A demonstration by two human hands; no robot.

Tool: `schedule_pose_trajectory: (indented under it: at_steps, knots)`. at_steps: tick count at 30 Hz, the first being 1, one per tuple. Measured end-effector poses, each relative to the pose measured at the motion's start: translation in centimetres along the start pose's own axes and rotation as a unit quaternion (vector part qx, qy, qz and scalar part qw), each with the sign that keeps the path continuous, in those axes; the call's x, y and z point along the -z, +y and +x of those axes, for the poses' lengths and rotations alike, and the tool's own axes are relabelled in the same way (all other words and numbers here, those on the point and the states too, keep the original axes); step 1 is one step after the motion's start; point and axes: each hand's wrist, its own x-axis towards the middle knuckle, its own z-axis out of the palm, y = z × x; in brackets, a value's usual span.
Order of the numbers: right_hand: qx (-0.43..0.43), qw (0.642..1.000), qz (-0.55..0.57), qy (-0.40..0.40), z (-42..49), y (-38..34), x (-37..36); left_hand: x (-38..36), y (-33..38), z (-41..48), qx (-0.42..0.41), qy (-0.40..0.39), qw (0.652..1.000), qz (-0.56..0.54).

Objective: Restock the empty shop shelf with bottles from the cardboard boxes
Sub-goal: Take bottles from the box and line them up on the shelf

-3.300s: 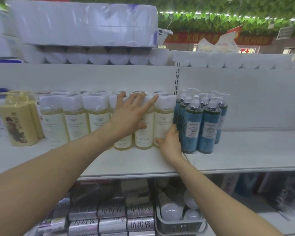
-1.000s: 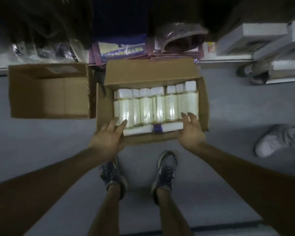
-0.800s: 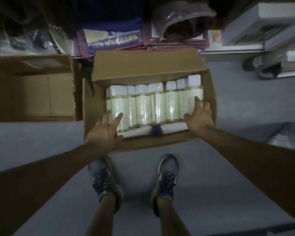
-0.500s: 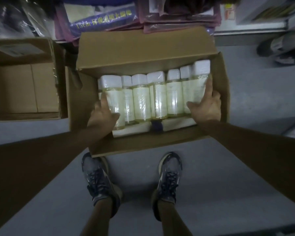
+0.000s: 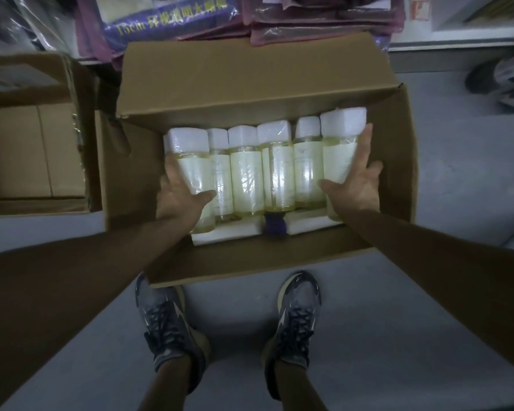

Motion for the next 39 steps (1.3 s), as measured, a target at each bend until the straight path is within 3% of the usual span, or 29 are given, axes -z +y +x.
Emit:
schedule_pose_trajectory:
  at_steps: [8,14,26,33,39]
  knots:
    - [-0.039,0.996,0.085,-0.007,-1.9,-0.8,-1.1,2.1,1.4,0.9,0.031,-0.048,0.997,-0.05]
    - [-0.006,0.983,0.165,-0.086,-5.8,-3.5,-0.5,4.7,2.1,-1.9,0.006,-0.084,0.989,-0.12]
    - [0.079,0.95,0.258,-0.156,-16.8,-12.9,9.4,18.7,7.7,-14.2,0.007,-0.209,0.937,-0.28]
    - [0.12,0.93,0.289,-0.192,-23.2,-19.4,19.4,30.5,11.4,-23.0,-0.052,-0.191,0.922,-0.334]
    - [0.187,0.912,0.301,-0.206,-30.2,-25.9,28.9,42.3,13.4,-31.8,-0.079,-0.125,0.923,-0.354]
